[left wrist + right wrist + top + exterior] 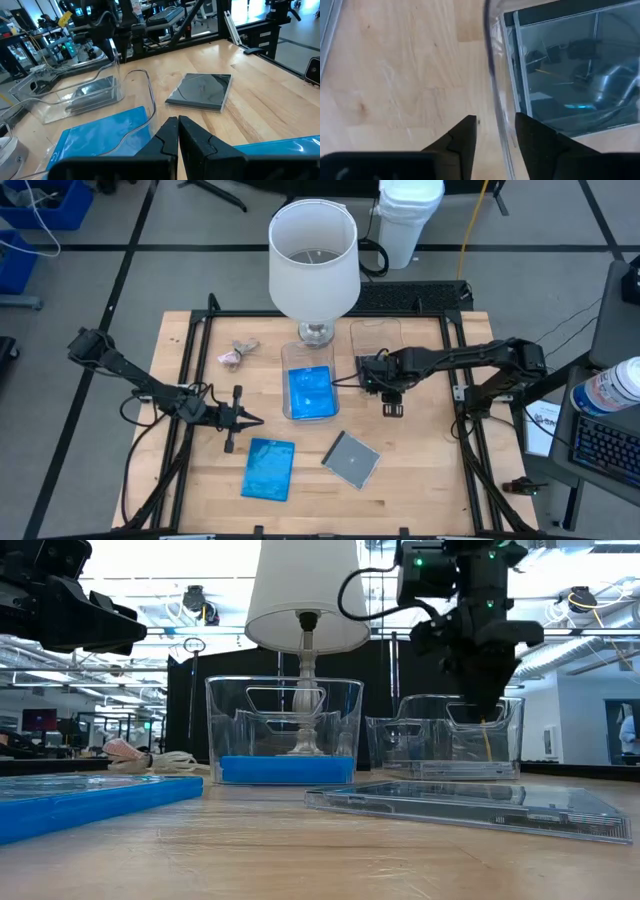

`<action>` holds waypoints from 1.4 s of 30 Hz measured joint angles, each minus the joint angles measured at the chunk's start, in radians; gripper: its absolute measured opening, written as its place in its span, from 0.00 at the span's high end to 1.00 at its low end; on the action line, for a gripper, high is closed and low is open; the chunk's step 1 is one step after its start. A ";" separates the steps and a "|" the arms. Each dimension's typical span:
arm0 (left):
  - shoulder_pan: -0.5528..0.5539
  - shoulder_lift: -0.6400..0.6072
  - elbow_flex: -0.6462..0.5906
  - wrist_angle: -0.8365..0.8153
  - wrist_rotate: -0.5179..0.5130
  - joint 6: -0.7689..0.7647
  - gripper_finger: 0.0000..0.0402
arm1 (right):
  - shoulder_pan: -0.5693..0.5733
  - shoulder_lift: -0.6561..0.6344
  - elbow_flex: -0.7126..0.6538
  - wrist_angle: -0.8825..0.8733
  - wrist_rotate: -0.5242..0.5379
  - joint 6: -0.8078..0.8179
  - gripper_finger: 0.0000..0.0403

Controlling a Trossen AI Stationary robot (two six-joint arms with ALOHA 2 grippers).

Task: Pick & place jewel cases by type
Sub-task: Adjust the right transparent bin, then put the black cd case into the right transparent bin

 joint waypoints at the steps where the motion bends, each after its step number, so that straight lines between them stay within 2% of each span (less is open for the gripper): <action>1: 0.000 0.000 0.000 0.000 0.000 0.000 0.95 | 0.000 0.000 -0.006 0.004 -0.001 0.012 0.73; 6: 0.000 0.000 0.000 0.002 0.000 0.000 0.95 | 0.004 0.000 -0.017 0.031 -0.007 0.113 0.88; 9: 0.000 0.000 0.000 0.006 0.000 -0.004 0.95 | 0.020 0.000 -0.017 0.065 -0.044 0.144 0.97; 15: 0.000 0.000 0.000 0.005 0.000 -0.008 0.95 | 0.049 0.000 -0.017 0.082 -0.076 0.204 0.97; 21: 0.000 0.000 0.000 0.005 0.000 -0.012 0.95 | 0.072 0.000 -0.017 0.091 -0.077 0.174 0.99; 24: 0.000 0.000 0.000 0.001 0.017 -0.031 0.95 | 0.081 0.000 -0.017 0.116 -0.078 0.129 0.94; 28: 0.000 0.000 0.000 -0.006 0.080 -0.037 0.95 | 0.098 0.000 -0.017 0.168 -0.071 0.105 0.81; 33: 0.000 0.000 0.000 -0.005 0.086 -0.061 0.95 | 0.122 -0.018 -0.017 0.183 0.027 0.125 0.62; 37: 0.000 0.000 0.000 -0.003 0.083 -0.084 0.95 | 0.141 -0.063 -0.017 0.173 0.057 0.130 0.50; 40: 0.000 0.000 0.001 0.001 0.083 -0.108 0.95 | 0.155 -0.120 -0.017 0.181 0.071 0.170 0.44; 42: 0.000 0.000 0.001 -0.004 0.076 -0.126 0.95 | 0.181 -0.171 -0.017 0.190 0.152 0.215 0.45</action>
